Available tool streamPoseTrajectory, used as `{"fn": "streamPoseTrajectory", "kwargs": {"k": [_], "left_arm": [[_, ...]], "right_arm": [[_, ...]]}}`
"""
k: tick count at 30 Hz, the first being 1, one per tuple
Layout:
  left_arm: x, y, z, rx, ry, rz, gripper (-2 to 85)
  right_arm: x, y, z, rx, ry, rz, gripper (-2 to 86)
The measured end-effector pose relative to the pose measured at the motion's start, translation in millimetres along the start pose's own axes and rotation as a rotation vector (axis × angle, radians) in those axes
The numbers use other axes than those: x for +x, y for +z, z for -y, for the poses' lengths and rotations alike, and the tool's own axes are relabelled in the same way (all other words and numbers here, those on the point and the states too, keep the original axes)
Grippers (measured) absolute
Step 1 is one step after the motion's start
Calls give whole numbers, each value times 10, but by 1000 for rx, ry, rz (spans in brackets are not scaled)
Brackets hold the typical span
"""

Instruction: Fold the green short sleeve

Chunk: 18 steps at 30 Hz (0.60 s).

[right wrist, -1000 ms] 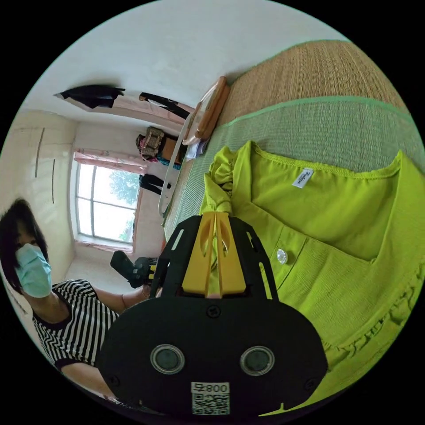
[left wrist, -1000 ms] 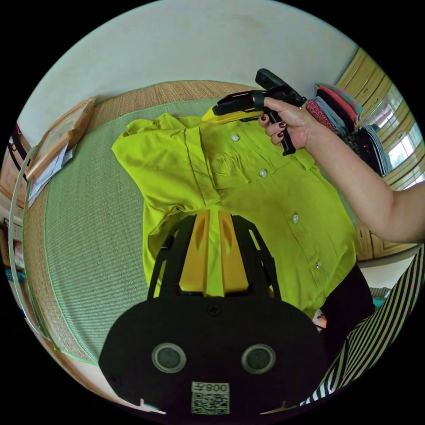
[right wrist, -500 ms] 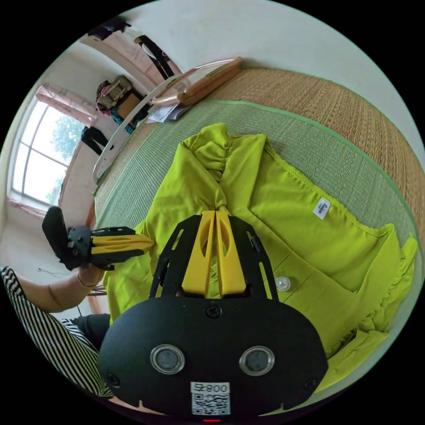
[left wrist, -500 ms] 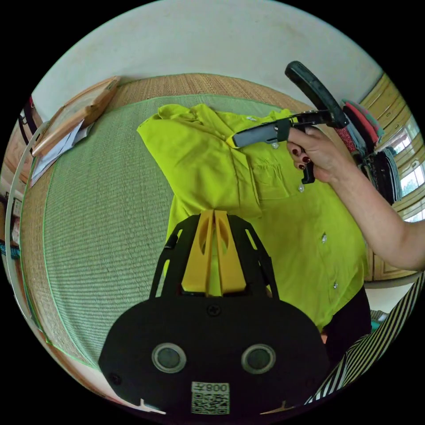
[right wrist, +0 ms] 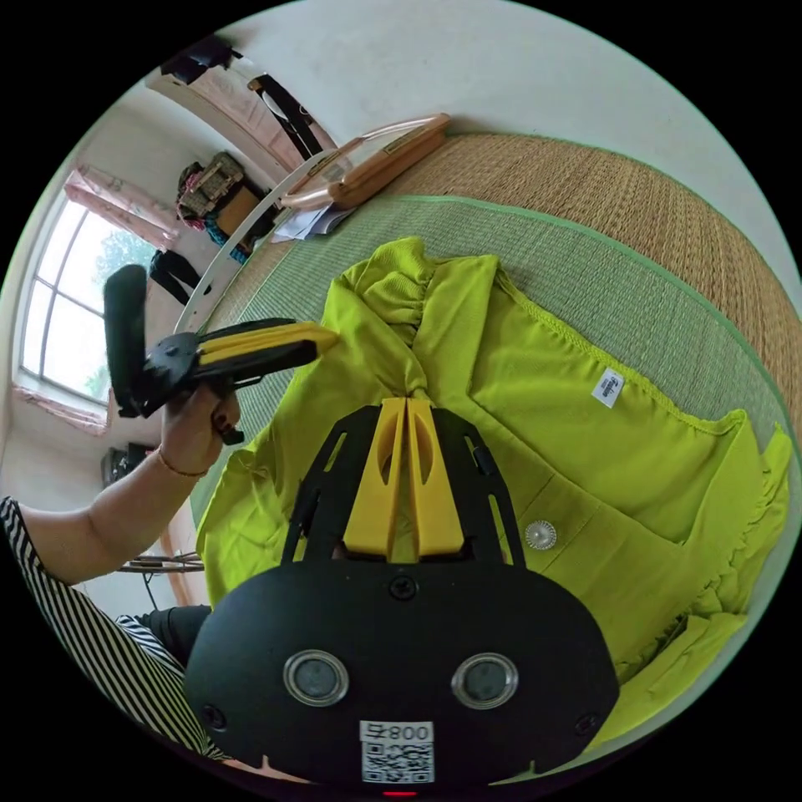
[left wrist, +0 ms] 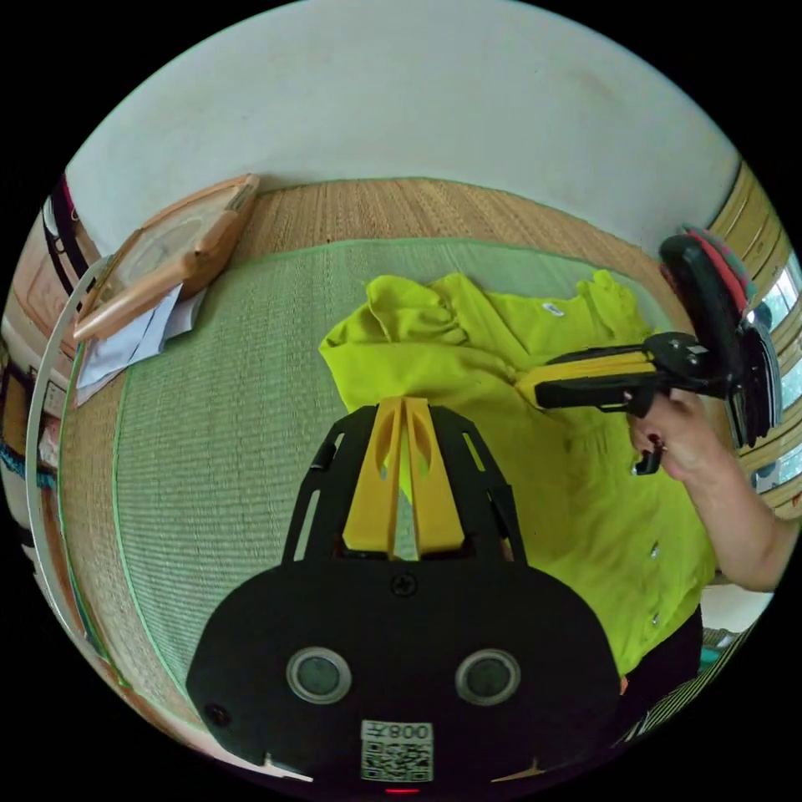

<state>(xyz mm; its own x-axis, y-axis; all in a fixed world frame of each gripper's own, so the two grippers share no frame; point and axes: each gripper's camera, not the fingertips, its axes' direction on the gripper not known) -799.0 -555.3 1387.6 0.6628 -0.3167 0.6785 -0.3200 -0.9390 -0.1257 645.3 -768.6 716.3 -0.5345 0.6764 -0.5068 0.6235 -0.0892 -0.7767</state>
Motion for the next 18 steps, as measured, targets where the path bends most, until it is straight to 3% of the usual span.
{"fn": "streamPoseTrajectory", "kwargs": {"k": [5,10,13,18], "left_arm": [[-40,-77,45,21,17,-44,3],[111,-85,85,34,75,-55,3],[181,93,177,-21,99,-25,3],[207,169,284,-17,113,-8,2]], "right_arm": [[1,-279,-402,94,12,-38,0],[507,-958,-1477,212,213,-271,0],[950,-1015,-2026,203,391,-318,1],[1289,-701,-2385,192,492,-328,0]]}}
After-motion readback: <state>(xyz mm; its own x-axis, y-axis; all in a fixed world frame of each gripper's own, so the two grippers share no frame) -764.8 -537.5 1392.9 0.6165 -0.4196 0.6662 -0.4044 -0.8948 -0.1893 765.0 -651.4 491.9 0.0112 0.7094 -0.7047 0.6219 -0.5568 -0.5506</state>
